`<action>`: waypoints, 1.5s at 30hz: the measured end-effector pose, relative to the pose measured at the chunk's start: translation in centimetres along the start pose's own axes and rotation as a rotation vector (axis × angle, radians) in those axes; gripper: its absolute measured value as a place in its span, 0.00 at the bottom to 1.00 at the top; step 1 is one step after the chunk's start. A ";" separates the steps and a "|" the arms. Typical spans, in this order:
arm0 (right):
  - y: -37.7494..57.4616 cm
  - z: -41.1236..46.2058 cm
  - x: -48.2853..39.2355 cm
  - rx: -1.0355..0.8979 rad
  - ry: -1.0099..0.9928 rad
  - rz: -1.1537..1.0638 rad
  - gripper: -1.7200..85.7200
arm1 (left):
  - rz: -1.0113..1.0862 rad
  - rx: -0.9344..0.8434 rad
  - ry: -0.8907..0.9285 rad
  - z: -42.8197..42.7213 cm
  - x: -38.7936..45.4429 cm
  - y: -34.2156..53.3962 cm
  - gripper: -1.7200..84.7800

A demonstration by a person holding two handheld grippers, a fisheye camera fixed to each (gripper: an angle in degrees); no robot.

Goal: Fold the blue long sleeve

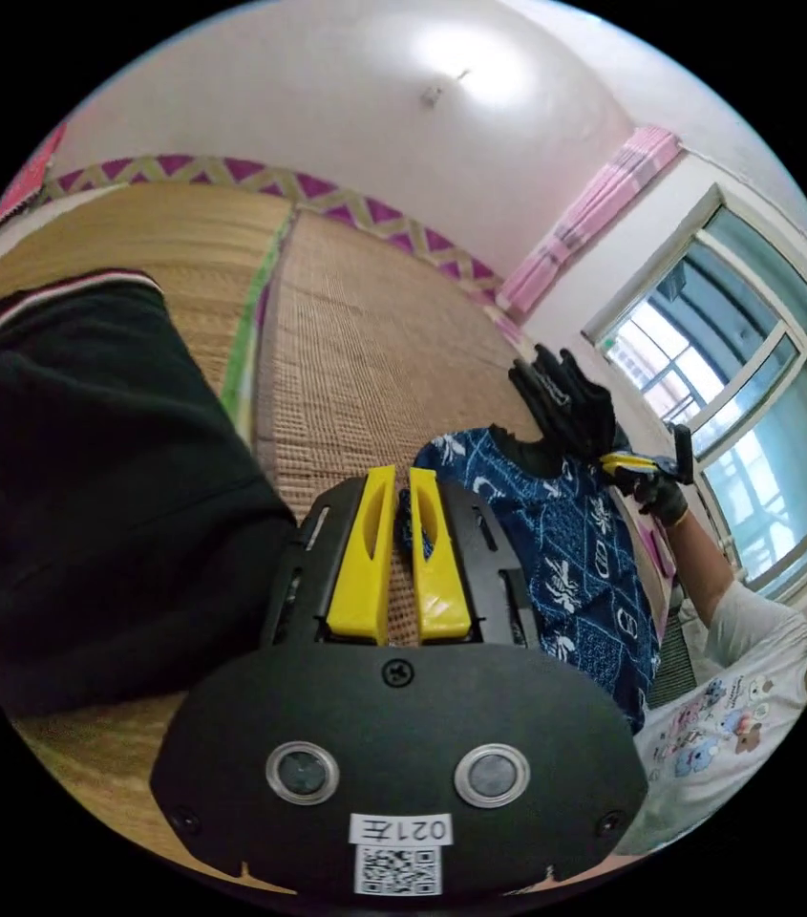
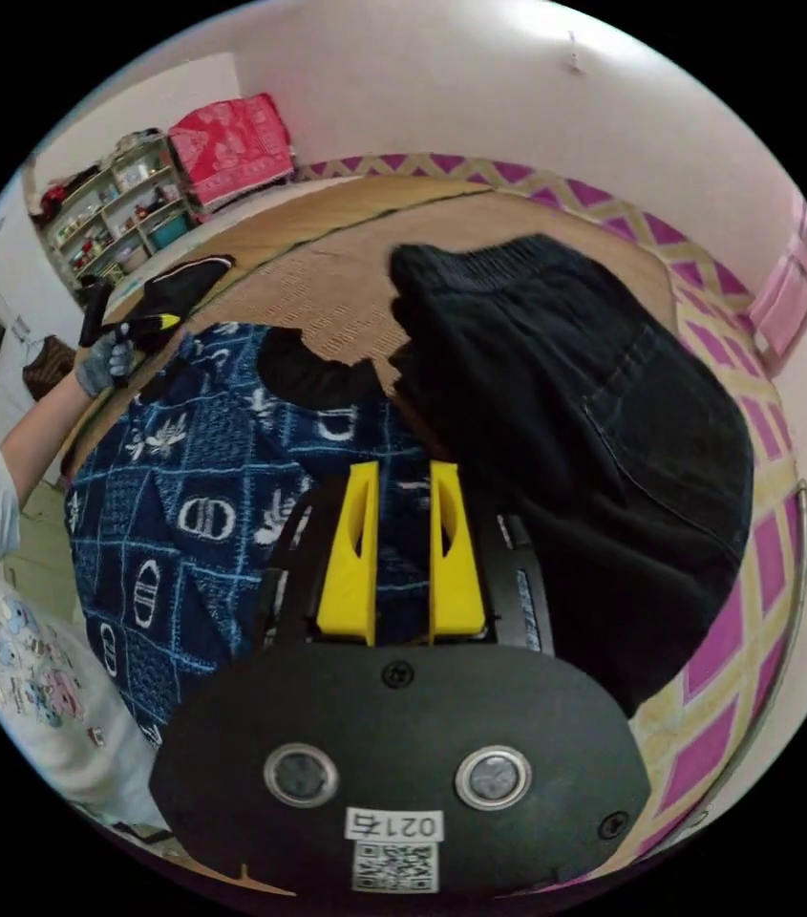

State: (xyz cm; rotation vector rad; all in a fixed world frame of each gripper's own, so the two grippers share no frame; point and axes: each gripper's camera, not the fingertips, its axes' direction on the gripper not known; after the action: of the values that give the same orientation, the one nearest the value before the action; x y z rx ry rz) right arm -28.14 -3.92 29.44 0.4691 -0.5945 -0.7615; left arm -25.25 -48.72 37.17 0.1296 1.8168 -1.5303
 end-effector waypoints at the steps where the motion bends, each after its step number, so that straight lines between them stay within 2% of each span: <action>1: 0.2 -1.0 -2.7 0.029 -0.023 -0.071 0.11 | 0.026 -0.005 0.006 -0.9 1.0 0.8 0.01; 7: -1.4 0.3 -19.7 0.094 -0.234 -0.369 0.11 | 0.114 -0.019 -0.013 -3.3 7.4 7.4 0.01; 11: -3.1 3.9 -28.5 0.078 -0.206 -0.457 0.10 | 0.103 -0.025 0.051 -3.8 10.2 11.6 0.01; 18: -4.8 6.7 -32.0 0.021 -0.101 -0.473 0.11 | 0.126 0.006 0.052 -5.2 15.1 17.5 0.01; 21: -4.8 6.9 -31.2 -0.024 -0.096 -0.451 0.08 | 0.139 0.010 0.043 -5.1 16.8 18.9 0.01; 24: -4.5 3.9 -27.6 0.016 -0.159 -0.329 0.04 | 0.148 0.021 0.046 -4.9 18.3 19.8 0.01; 26: -3.3 -0.9 -22.1 0.130 -0.318 -0.176 0.04 | 0.145 0.024 0.048 -4.6 19.1 20.2 0.01; 30: 2.1 -11.1 -11.6 0.348 -0.443 0.009 0.03 | 0.162 0.036 0.067 -3.8 21.6 20.8 0.01; 32: 7.9 -18.6 -4.4 0.471 -0.394 0.107 0.03 | 0.168 0.034 0.068 -3.2 22.8 21.0 0.01; 36: 19.1 -28.6 6.3 0.592 -0.270 0.311 0.03 | 0.162 0.013 0.078 -1.0 25.1 21.7 0.01; 38: 28.2 -33.7 12.7 0.661 -0.203 0.489 0.03 | 0.154 0.007 0.091 0.1 26.1 22.0 0.01; 41: 40.1 -37.5 18.7 0.715 -0.137 0.720 0.03 | 0.145 -0.003 0.118 2.0 28.2 22.2 0.01; 45: 52.8 -38.6 22.5 0.719 -0.074 0.963 0.03 | 0.174 -0.014 0.164 4.3 32.2 21.9 0.01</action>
State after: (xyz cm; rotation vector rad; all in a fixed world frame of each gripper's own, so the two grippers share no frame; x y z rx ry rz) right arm 36.12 19.75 39.30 0.7196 -1.0494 0.3840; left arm -35.04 -58.35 0.51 0.4063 1.8896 -1.4190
